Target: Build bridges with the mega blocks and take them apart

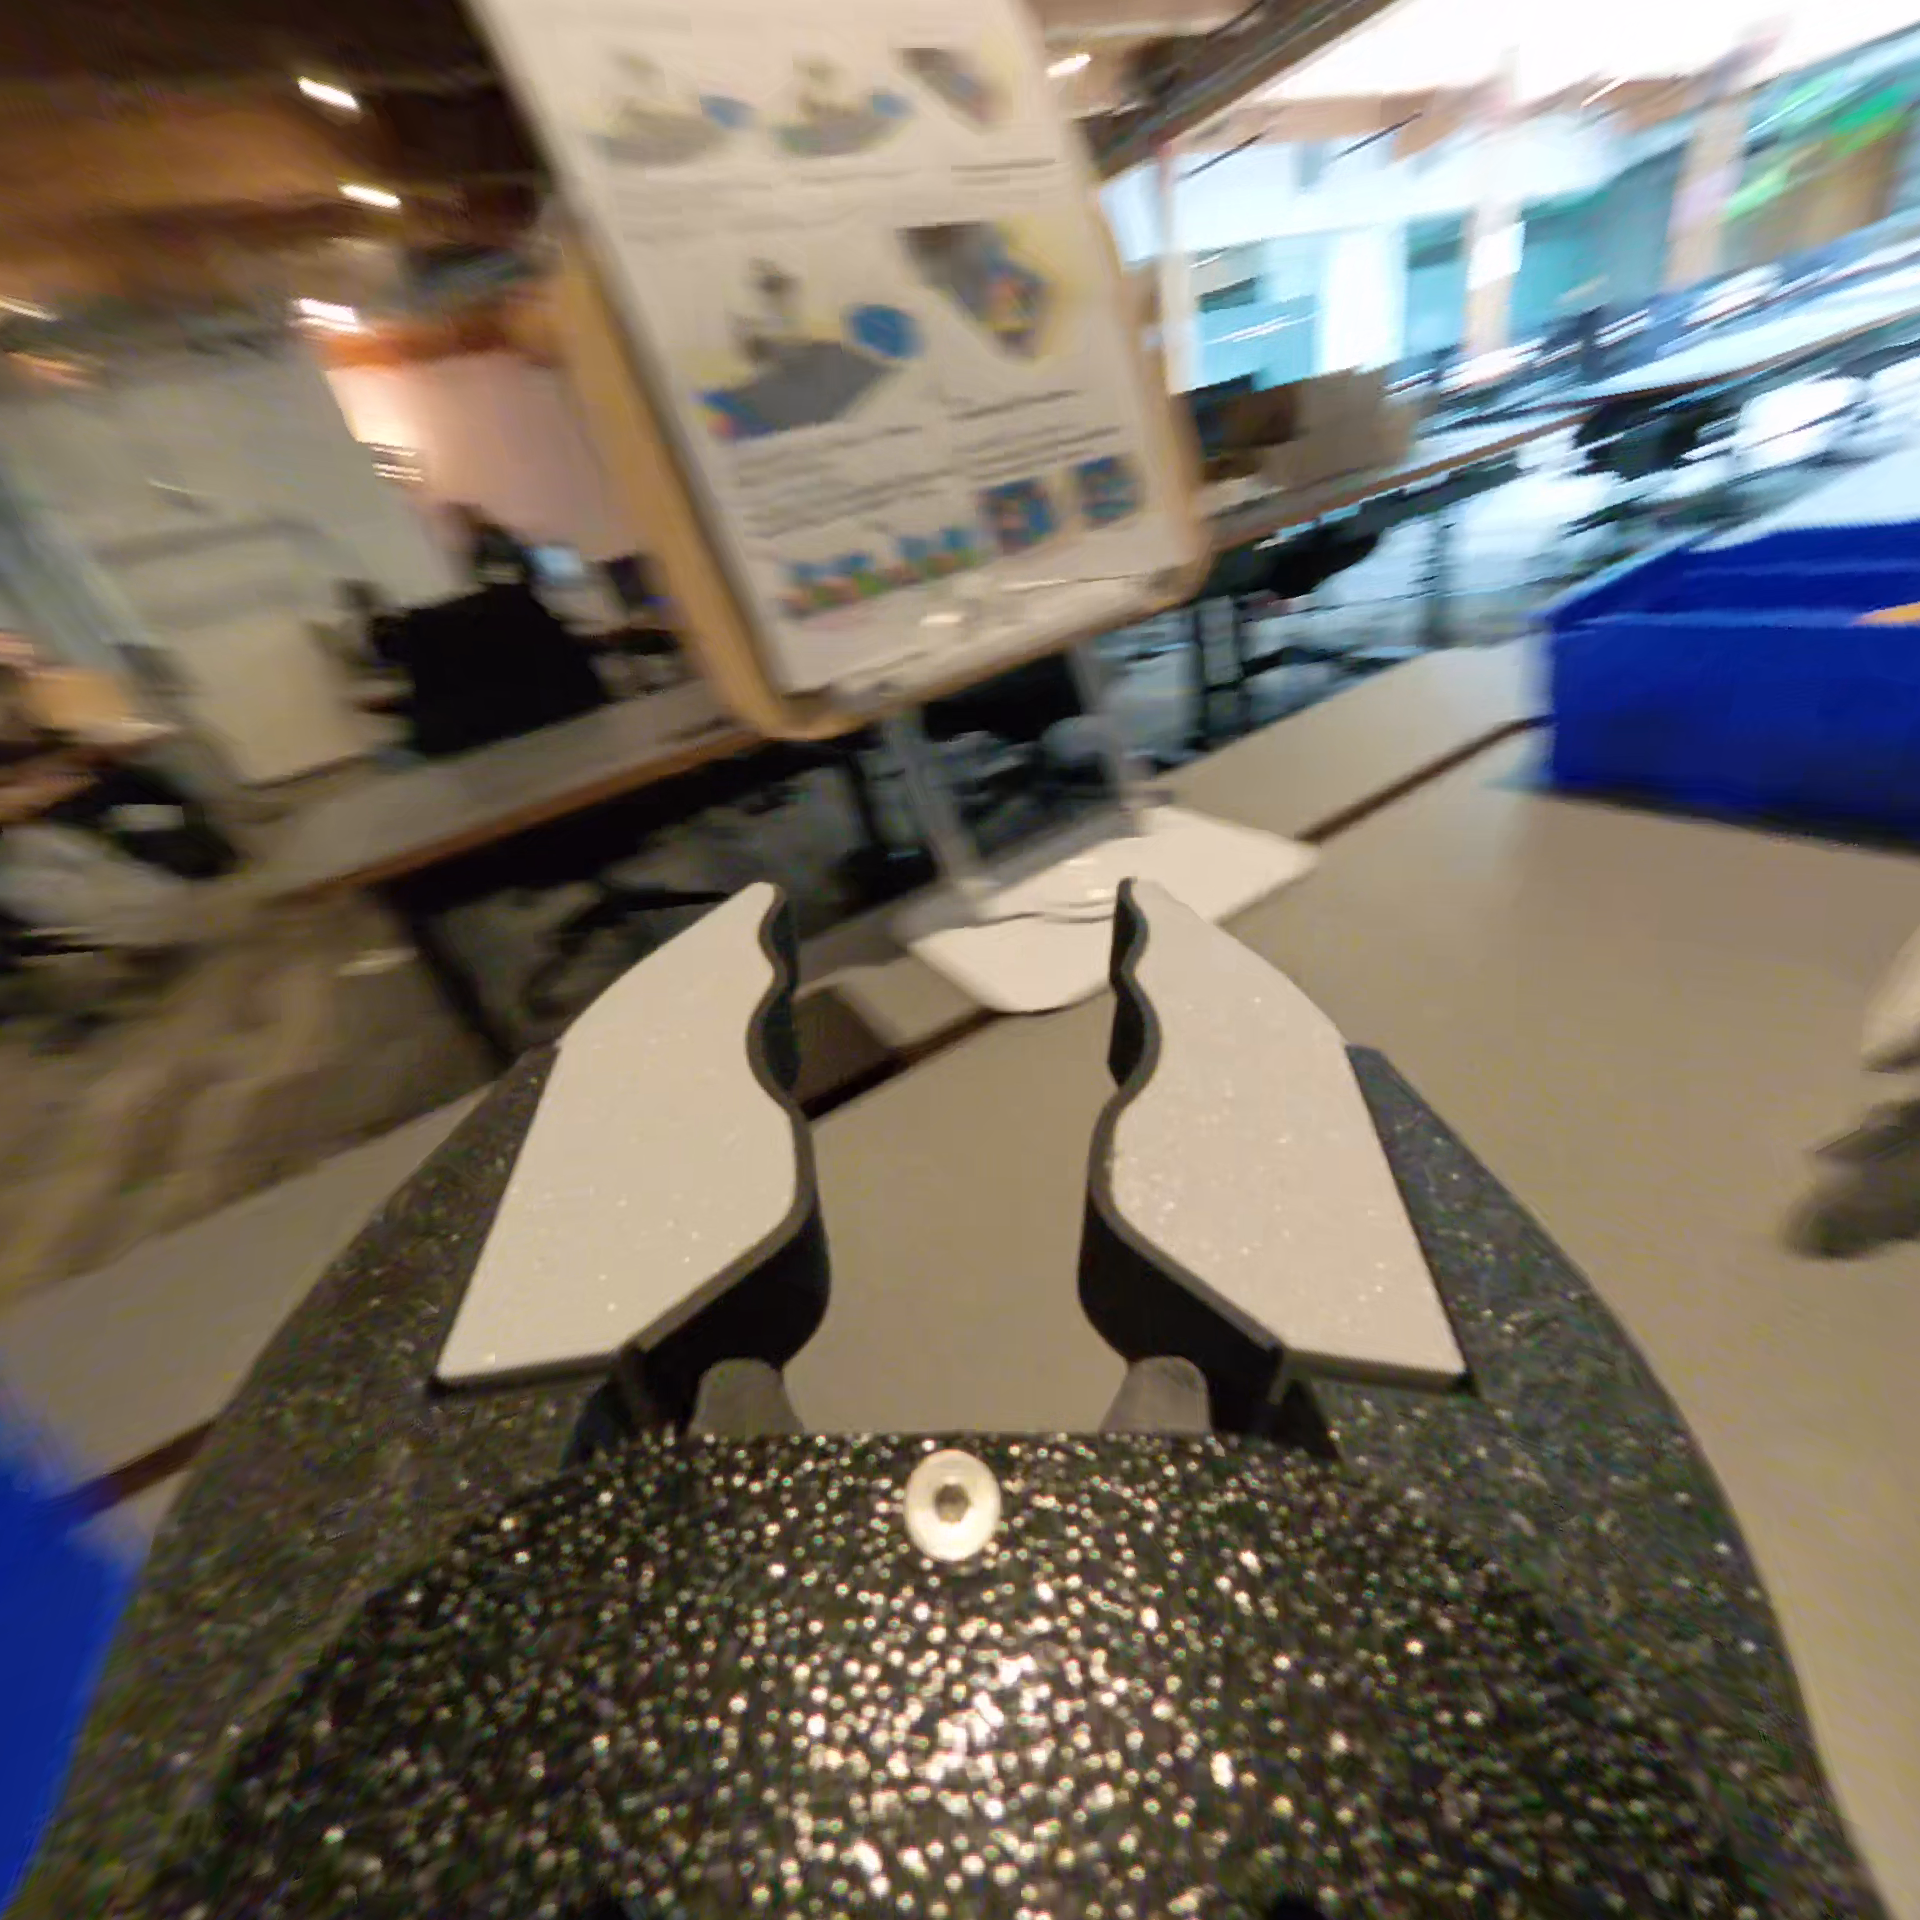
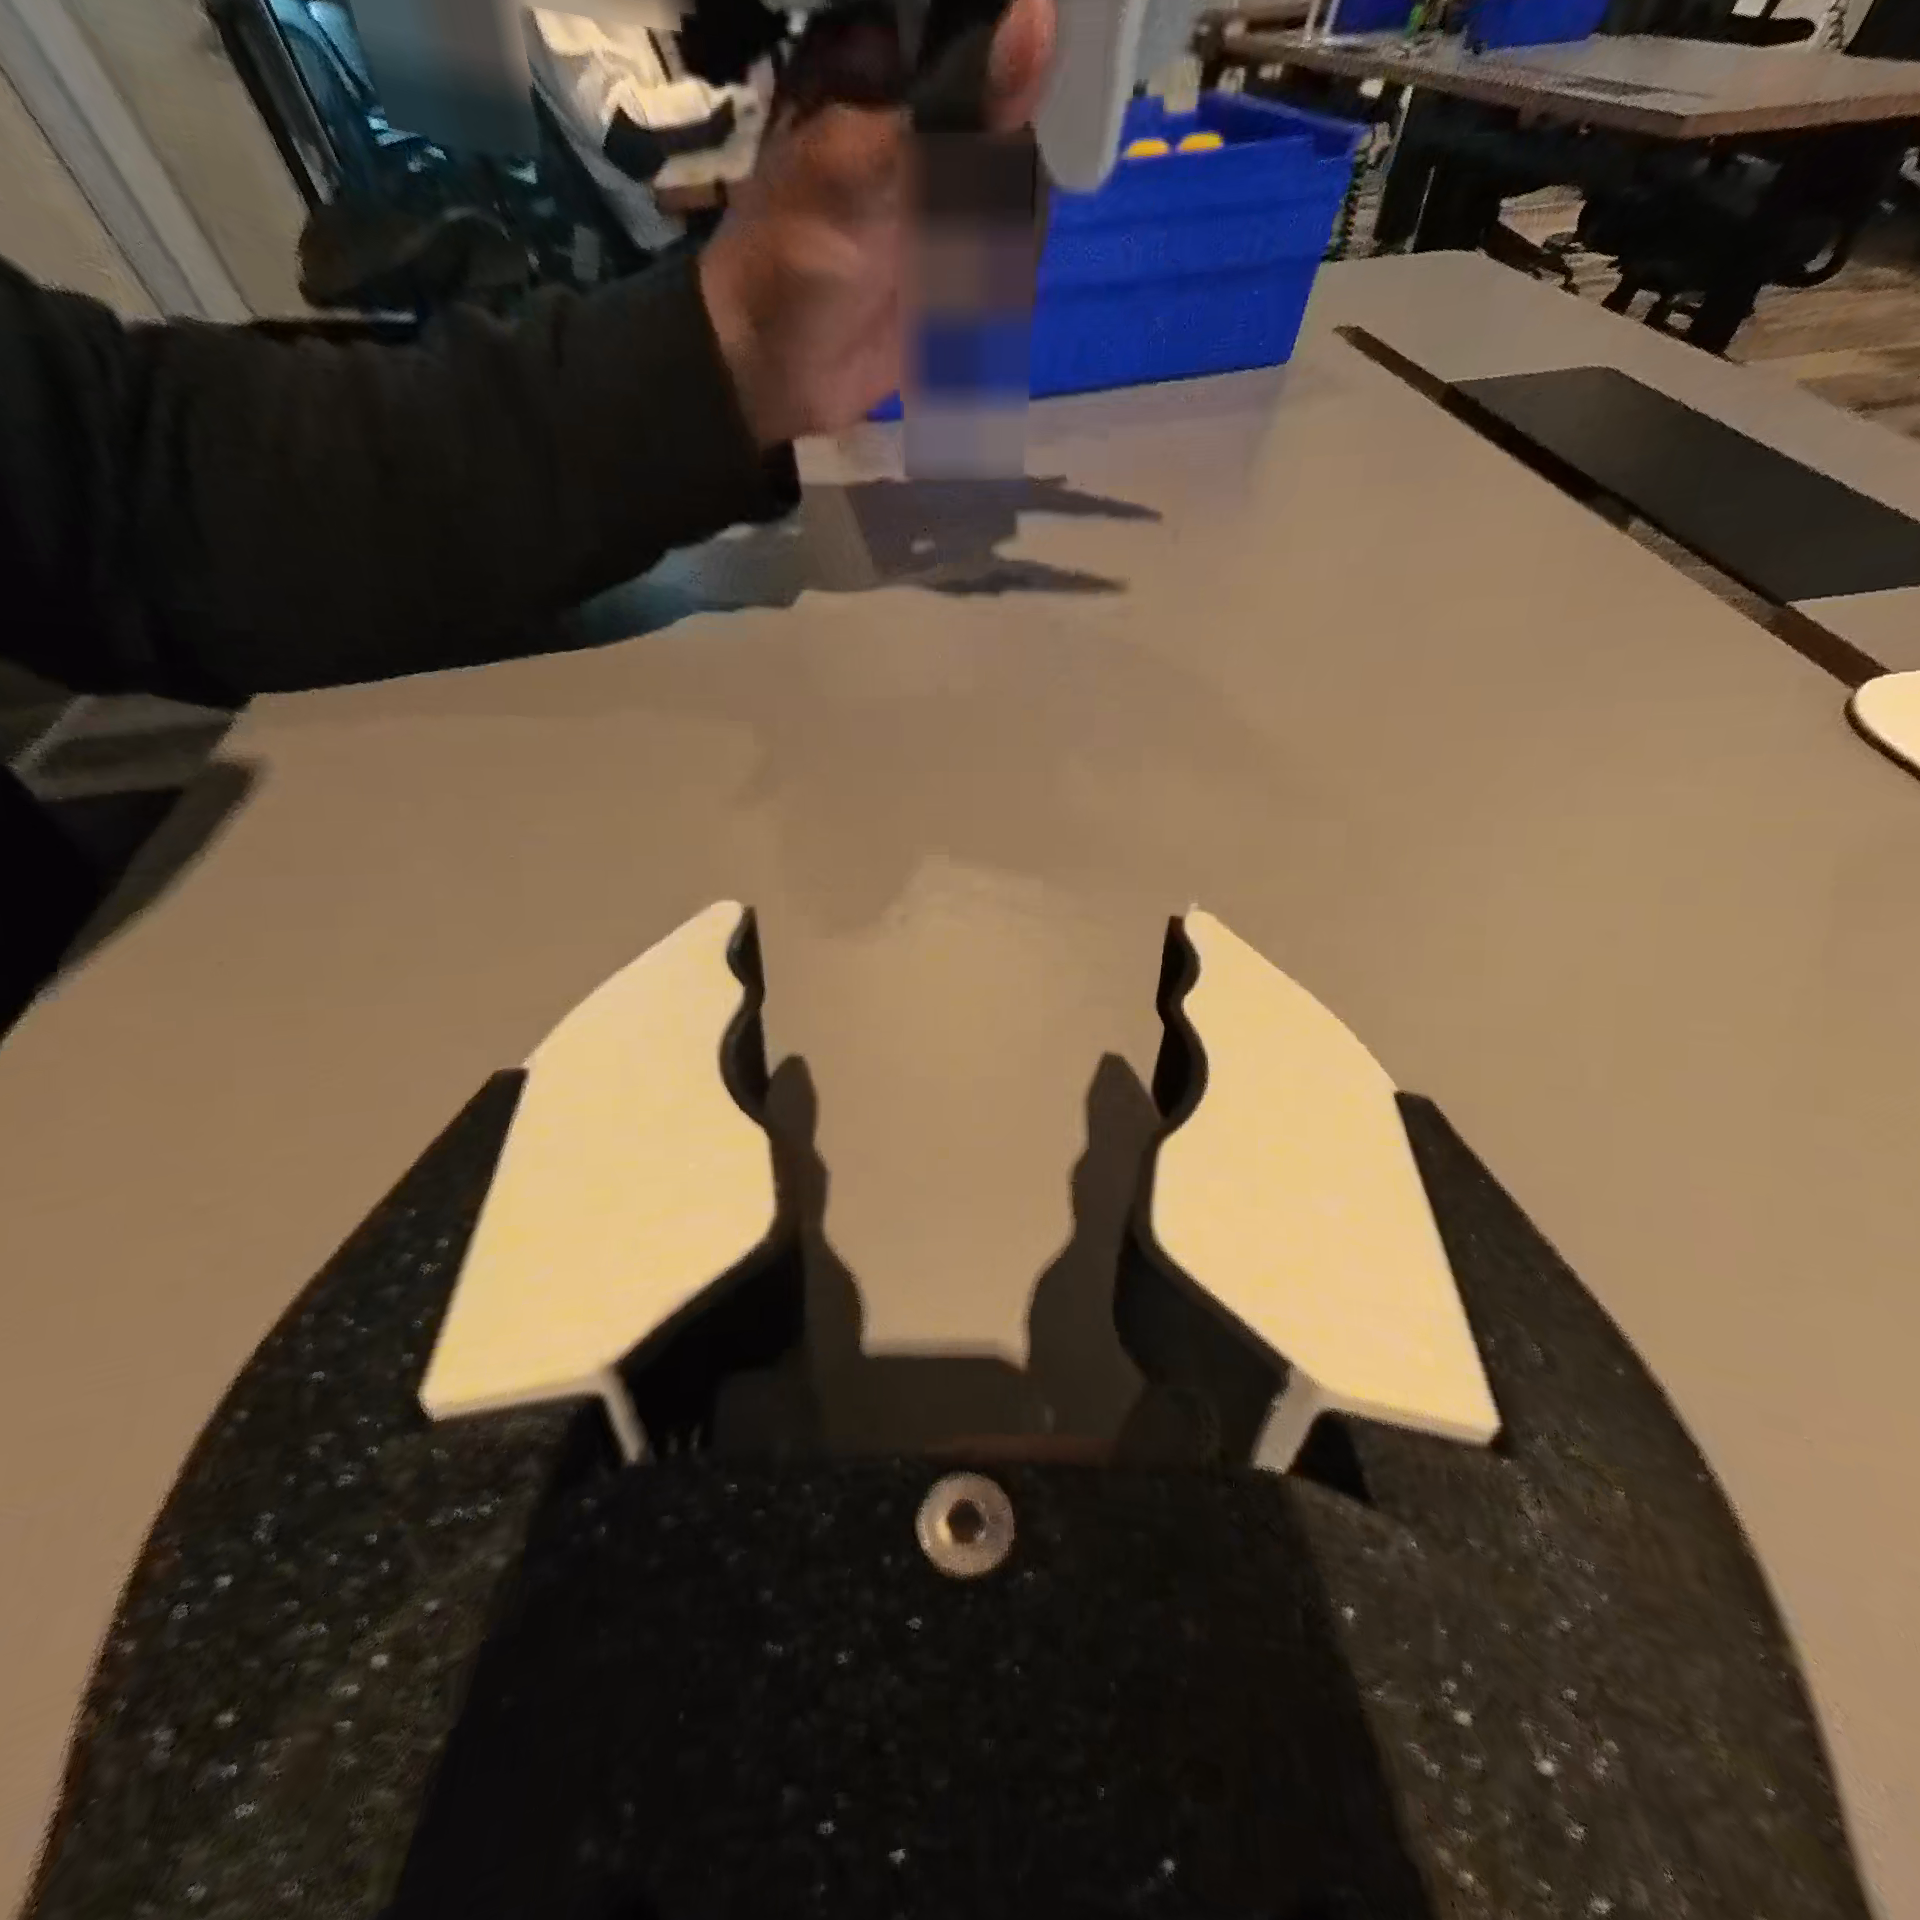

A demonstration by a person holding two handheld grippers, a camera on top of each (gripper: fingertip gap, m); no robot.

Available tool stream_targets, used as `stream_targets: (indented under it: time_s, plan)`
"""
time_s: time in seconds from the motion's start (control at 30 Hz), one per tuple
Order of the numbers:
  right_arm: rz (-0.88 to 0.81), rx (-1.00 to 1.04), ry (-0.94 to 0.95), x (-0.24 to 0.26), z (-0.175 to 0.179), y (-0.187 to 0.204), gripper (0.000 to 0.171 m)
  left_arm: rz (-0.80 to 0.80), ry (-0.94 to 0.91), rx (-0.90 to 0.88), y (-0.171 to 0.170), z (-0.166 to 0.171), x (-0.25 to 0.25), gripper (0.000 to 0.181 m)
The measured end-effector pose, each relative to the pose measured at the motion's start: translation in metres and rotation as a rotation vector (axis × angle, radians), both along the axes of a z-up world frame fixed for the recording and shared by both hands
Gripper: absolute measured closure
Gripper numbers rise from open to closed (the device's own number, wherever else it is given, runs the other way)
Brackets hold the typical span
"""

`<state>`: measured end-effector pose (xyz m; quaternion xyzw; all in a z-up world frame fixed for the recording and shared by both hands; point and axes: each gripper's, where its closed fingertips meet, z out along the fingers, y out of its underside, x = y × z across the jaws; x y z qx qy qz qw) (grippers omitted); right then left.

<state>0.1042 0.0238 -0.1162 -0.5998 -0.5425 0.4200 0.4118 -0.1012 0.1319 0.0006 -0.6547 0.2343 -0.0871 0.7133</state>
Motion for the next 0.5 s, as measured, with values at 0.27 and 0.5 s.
stream_targets:
  time_s: [0.27,0.5]
  plan:
    - [0.015,-0.123,0.008,0.000,-0.001,0.006,0.101,0.657,-0.046,-0.431,0.004,-0.029,-0.273,0.130]
    - [0.027,-0.200,-0.006,-0.001,-0.004,0.009,0.104,0.639,-0.103,-0.829,0.033,-0.104,-0.305,0.132]
